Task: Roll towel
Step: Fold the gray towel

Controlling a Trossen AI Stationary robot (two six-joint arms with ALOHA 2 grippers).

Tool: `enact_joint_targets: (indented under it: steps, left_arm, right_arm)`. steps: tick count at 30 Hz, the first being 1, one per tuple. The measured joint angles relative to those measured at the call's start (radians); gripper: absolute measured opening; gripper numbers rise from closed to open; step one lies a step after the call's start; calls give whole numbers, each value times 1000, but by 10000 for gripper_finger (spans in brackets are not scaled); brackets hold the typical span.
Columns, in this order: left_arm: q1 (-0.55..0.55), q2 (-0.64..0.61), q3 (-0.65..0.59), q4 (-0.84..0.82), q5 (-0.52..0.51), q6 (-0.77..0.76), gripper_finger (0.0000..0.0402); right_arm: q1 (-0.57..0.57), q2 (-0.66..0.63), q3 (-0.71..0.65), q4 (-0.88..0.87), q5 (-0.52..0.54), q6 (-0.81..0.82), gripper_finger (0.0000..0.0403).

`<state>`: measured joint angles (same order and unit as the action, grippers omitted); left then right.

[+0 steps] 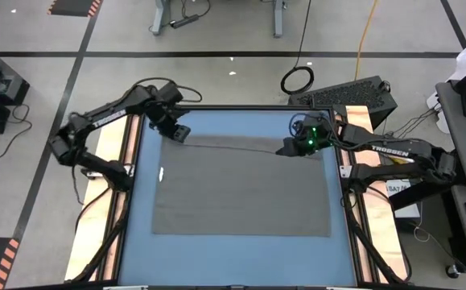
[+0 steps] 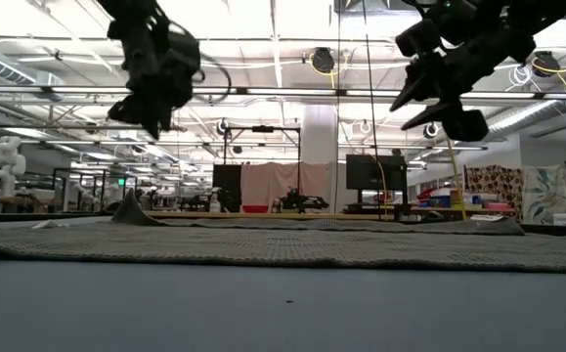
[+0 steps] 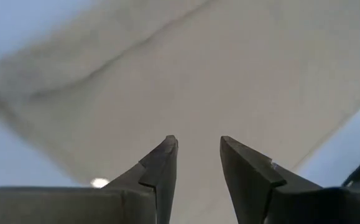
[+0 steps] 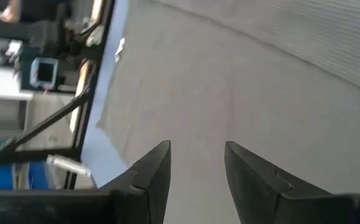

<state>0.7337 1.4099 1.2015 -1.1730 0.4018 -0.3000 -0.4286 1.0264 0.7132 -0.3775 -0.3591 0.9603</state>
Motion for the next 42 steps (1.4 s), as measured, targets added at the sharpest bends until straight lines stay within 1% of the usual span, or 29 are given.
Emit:
enact_joint_targets:
  steps: [2,5,7,9,12,14,17,19,20,23,27,30,32,35,37,42]
  left_arm:
    - [27,34,0,-48,-1,42,130]
    - [63,65,5,-92,-3,76,130]
    - [75,79,30,-108,-8,102,135]
    - [87,95,71,-101,-48,141,149]
    - [99,140,139,-96,-134,236,191]
    - [102,177,180,-94,-219,320,228]
    - [102,226,221,-129,-332,492,280]
    - [102,254,230,-183,-382,573,299]
    - [102,268,230,-209,-407,596,302]
    - [102,287,211,-238,-471,648,296]
    - [102,286,170,-171,-481,695,271]
    - [99,285,149,-129,-507,717,254]
    - [96,285,133,-93,-504,738,249]
    - [96,285,109,-95,-489,791,247]
    - [92,285,93,-91,-480,830,247]
    - [90,285,51,-42,-471,915,247]
  right_arm:
    - [-19,0,0,19,-34,-35,141]
    - [-42,0,0,17,-40,-87,141]
    - [-57,0,0,19,-40,-123,141]
    - [-71,0,0,24,-40,-164,141]
    - [-92,0,0,24,-48,-230,141]
    - [-111,0,0,23,-95,-245,141]
    - [-128,0,0,27,-158,-246,141]
    - [-129,0,0,26,-184,-244,141]
    - [-129,0,0,27,-198,-244,141]
    - [-122,0,0,27,-212,-231,141]
    - [-107,0,0,29,-215,-202,141]
    - [-90,0,0,48,-216,-154,141]
    - [-70,0,2,80,-217,-109,141]
    - [-30,0,47,91,-213,-85,141]
    - [-2,-1,90,91,-192,-89,141]
    - [59,0,187,83,-63,-110,141]
